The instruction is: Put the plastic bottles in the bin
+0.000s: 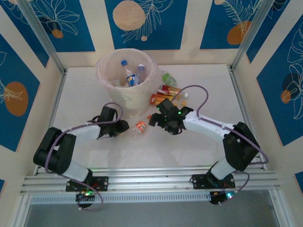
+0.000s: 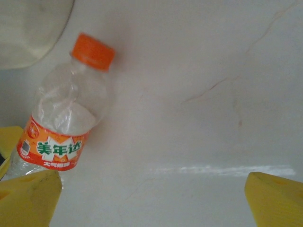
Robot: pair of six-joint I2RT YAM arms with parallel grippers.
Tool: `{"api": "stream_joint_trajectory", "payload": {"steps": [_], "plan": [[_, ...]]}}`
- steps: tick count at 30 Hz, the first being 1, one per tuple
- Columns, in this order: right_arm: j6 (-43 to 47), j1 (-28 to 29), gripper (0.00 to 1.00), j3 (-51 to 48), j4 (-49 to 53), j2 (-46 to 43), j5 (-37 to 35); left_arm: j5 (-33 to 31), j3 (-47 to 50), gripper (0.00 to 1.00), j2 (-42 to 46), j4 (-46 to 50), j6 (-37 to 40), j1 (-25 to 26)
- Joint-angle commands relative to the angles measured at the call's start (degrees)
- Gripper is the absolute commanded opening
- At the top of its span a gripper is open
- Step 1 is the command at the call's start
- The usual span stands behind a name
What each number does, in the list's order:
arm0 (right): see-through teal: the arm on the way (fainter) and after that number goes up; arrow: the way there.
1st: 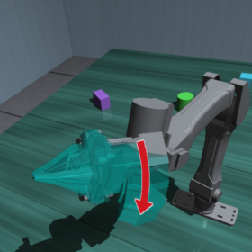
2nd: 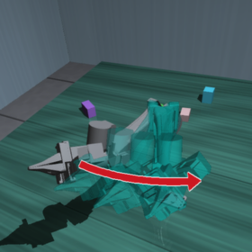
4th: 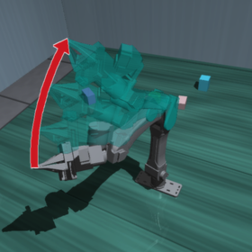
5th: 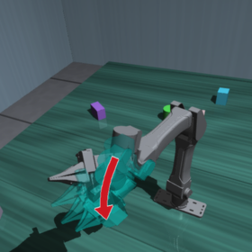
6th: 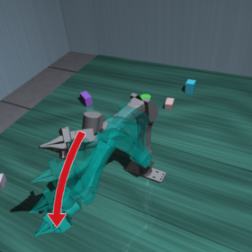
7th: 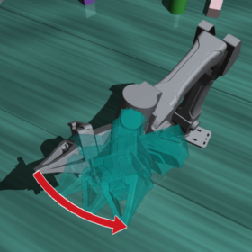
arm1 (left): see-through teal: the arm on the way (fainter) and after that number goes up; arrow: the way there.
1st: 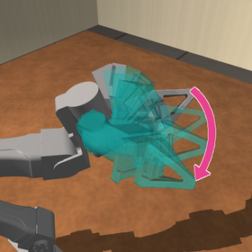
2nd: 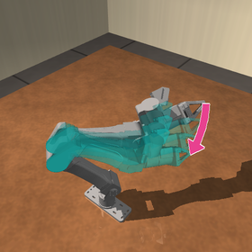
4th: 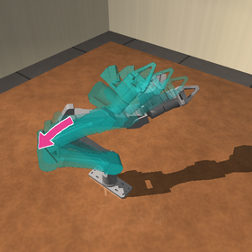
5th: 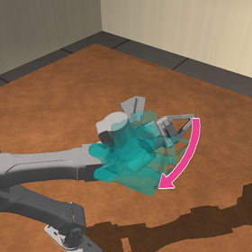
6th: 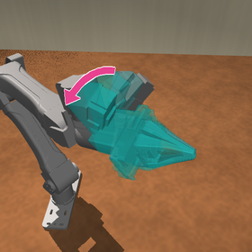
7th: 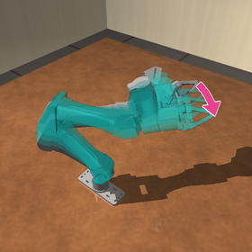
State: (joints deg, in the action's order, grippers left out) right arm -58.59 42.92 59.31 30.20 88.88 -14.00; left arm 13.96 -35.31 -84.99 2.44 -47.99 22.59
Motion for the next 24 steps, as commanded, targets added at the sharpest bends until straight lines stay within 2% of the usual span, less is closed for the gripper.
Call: {"api": "stream_joint_trajectory", "payload": {"steps": [1,10,18,24], "plan": [[-2.41,1.58,1.0,2.19,-0.67,3.37,2.4,-0.69,1.89,0.41,2.14,0.86,-3.15,1.97],[-1.81,3.3,1.0,5.96,-2.02,7.7,3.26,-0.82,3.94,0.4,0.37,-6.28,-8.44,7.15],[-0.32,4.49,1.0,8.23,-2.87,10.31,4.59,-0.88,2.78,0.4,-1.57,-7.34,-9.51,9.09],[2.04,5.15,0.94,11.48,-2.41,15.34,4.8,-2.27,2.41,0.41,-0.77,-5.41,-9.9,9.23]]}}
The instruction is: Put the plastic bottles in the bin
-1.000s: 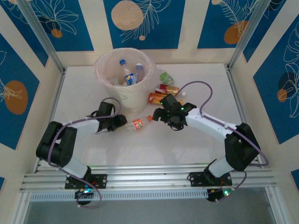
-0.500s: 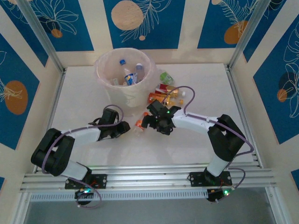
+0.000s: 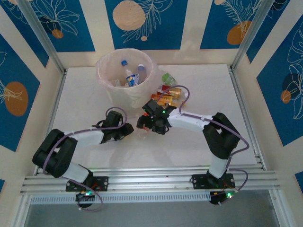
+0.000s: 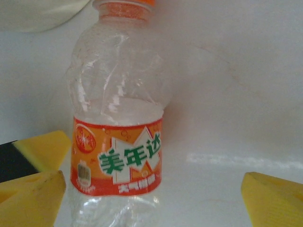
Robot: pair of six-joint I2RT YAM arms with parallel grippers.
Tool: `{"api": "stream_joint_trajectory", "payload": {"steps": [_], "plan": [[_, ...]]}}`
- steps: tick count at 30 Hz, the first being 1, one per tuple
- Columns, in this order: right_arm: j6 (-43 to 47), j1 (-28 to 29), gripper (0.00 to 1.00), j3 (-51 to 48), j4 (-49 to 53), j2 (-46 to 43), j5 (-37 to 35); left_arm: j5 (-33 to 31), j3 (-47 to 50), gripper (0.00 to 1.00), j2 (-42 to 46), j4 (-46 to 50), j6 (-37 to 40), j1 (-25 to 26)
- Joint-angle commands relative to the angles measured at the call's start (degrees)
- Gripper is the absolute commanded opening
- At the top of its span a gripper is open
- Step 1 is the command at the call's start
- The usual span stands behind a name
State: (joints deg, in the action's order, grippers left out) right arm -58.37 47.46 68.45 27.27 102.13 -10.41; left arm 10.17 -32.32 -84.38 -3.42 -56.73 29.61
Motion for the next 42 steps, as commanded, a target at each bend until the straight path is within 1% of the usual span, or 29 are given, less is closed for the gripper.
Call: {"api": "stream_joint_trajectory", "payload": {"steps": [1,6,12,18,20,24,26,29,32,36,39,42], "plan": [[2.51,0.98,0.94,3.34,1.19,3.06,0.66,0.65,-0.81,0.42,-0.98,1.83,-0.89,2.21],[4.39,2.17,0.94,6.69,3.08,6.74,0.14,-1.86,-1.23,0.43,0.53,5.11,0.12,2.21],[4.73,2.26,0.89,7.74,4.08,9.69,0.26,-2.74,-1.28,0.43,1.09,6.29,-0.05,2.21],[7.11,2.82,0.81,6.59,5.73,10.05,-1.14,-7.15,-1.84,0.46,5.59,11.74,0.72,2.12],[8.81,3.6,0.77,6.44,6.47,10.19,-1.98,-9.71,-2.52,0.49,7.91,14.95,1.39,2.12],[11.13,5.15,0.69,7.22,9.55,11.28,-4.32,-14.32,-3.56,0.53,12.57,20.22,2.49,2.04],[11.66,5.85,0.62,7.37,10.93,11.59,-5.75,-16.87,-4.36,0.56,15.16,23.02,3.2,1.88],[12.11,6.41,0.55,6.85,11.79,10.88,-7.4,-19.9,-5.78,0.63,18.62,26.64,4.21,1.77],[13.0,6.86,0.47,4.97,10.69,7.92,-9.3,-22.3,-7.82,0.67,22.14,30.05,5.41,1.61],[15.3,7.75,0.47,1.14,7.23,1.16,-12.84,-23.13,-10.79,0.72,25.96,31.98,7.86,1.6],[18.16,8.73,0.47,-2.45,3.74,-5.55,-15.76,-22.26,-13.31,0.73,28.56,31.83,10.4,1.58],[21.11,9.72,0.47,-5.15,1.4,-12.04,-18.25,-19.57,-16.1,0.73,30.91,30.59,13.51,1.6]]}}
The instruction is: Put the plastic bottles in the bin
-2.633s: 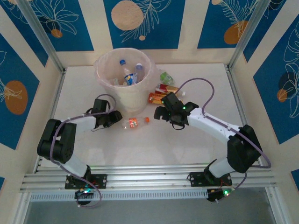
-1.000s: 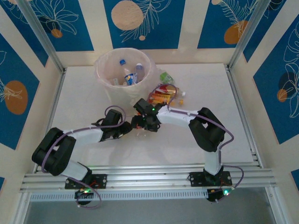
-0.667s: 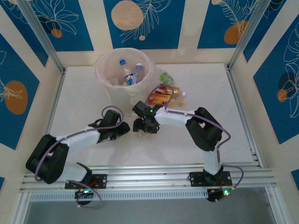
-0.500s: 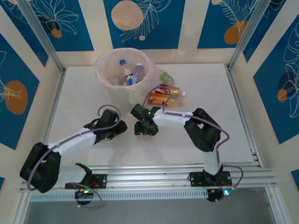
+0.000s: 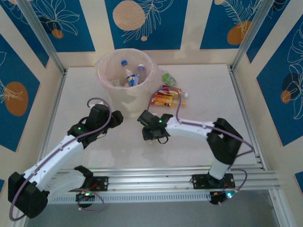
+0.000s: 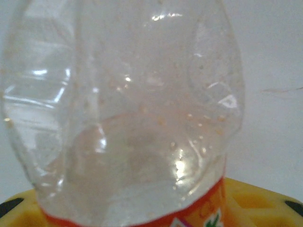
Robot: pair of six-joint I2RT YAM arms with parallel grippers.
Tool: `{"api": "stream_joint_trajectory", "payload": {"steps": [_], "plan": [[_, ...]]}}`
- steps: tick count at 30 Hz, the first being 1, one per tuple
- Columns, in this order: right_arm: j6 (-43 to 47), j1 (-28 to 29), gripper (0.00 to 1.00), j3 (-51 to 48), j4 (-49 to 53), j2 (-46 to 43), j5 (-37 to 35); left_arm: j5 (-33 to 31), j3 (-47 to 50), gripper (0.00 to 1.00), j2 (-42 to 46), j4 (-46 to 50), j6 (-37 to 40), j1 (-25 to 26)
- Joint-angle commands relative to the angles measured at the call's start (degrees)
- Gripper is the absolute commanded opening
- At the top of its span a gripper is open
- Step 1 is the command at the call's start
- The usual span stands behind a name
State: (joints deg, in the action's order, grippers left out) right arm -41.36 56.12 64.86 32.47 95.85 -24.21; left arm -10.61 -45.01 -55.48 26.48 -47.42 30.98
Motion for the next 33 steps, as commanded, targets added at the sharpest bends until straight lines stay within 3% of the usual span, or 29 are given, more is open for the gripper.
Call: {"api": "stream_joint_trajectory", "payload": {"steps": [1,7,11,21,33], "plan": [[5.22,1.5,0.47,-2.28,-4.48,-8.0,-5.31,2.61,-4.41,0.73,2.72,-0.09,5.41,0.22],[12.56,4.9,0.46,-5.39,-9.81,-19.58,-10.41,10.9,-11.91,0.89,2.3,-3.01,13.08,0.22],[16.94,6.47,0.46,-7.12,-14.24,-25.87,-12.18,16.91,-17.59,0.93,-1.02,-4.47,15.7,0.22],[23.13,6.87,0.46,-9.65,-23.68,-33.98,-12.93,39.76,-29.5,0.84,-12.92,-15.43,17.53,0.3],[24.92,5.89,0.46,-8.48,-27.06,-32.58,-12.46,45.91,-31.98,0.85,-16.52,-19.36,17.44,0.92]]}}
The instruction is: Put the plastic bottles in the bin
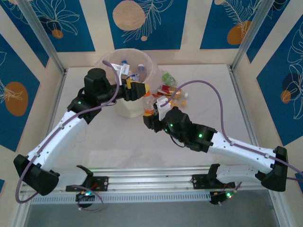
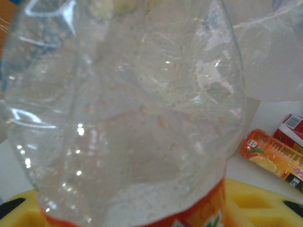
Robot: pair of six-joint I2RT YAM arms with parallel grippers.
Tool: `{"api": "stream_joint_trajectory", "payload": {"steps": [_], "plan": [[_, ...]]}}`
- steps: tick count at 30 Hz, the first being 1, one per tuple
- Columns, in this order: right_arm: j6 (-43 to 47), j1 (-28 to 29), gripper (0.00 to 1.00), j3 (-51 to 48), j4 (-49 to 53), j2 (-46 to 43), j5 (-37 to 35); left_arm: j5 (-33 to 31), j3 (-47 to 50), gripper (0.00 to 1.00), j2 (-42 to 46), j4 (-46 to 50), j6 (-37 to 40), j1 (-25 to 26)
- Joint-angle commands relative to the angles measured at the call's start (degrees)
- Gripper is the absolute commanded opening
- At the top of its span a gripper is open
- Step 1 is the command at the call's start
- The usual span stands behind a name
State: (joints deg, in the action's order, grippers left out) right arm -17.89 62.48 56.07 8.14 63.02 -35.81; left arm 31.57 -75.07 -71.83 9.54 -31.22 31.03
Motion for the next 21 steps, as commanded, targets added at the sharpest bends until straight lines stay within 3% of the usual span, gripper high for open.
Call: {"api": "stream_joint_trajectory", "payload": {"steps": [1,9,15,21], "plan": [[1.53,-0.66,0.46,0.4,-2.82,0.4,-0.6,4.06,-1.98,0.85,-0.07,-2.58,1.47,0.94],[0.45,-1.83,0.46,0.79,-2.96,0.7,0.17,4.61,-1.42,0.83,1.18,-1.93,2.31,1.05],[0.14,-2.46,0.47,1.54,-3.04,0.75,0.87,6.85,-0.73,0.71,0.24,-1.4,2.44,1.64],[-0.65,-3.28,0.47,2.02,-2.68,1.27,1.36,9.27,-1.39,0.65,-0.93,-1.52,2.96,2.76]]}}
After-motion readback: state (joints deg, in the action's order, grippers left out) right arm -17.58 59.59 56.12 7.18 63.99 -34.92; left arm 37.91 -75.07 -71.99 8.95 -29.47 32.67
